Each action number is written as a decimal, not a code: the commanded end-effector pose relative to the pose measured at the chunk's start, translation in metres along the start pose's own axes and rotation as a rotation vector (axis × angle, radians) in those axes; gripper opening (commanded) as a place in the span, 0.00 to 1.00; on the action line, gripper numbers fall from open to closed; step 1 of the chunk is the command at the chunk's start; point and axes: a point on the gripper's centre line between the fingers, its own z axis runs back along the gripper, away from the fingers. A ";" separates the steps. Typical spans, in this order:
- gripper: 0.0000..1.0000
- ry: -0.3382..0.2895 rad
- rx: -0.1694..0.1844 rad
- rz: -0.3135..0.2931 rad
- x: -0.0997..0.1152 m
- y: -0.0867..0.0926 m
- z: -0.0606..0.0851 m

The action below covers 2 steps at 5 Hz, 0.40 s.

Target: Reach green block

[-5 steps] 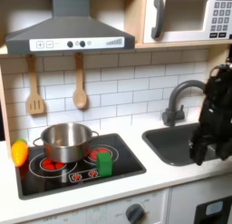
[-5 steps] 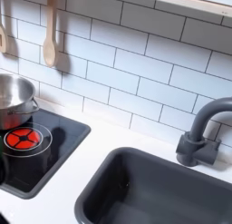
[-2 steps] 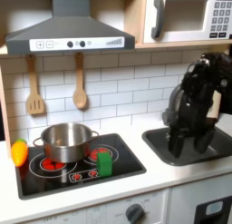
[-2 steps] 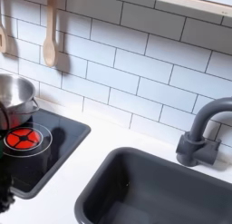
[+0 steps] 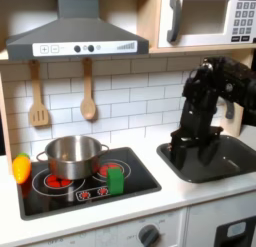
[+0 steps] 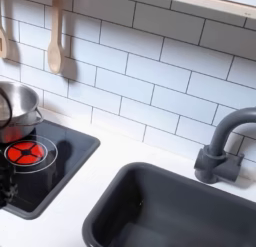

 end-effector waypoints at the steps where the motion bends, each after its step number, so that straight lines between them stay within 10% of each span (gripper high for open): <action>1: 1.00 0.007 0.000 0.026 0.020 0.017 -0.010; 2: 1.00 0.008 0.010 0.038 0.032 0.026 -0.016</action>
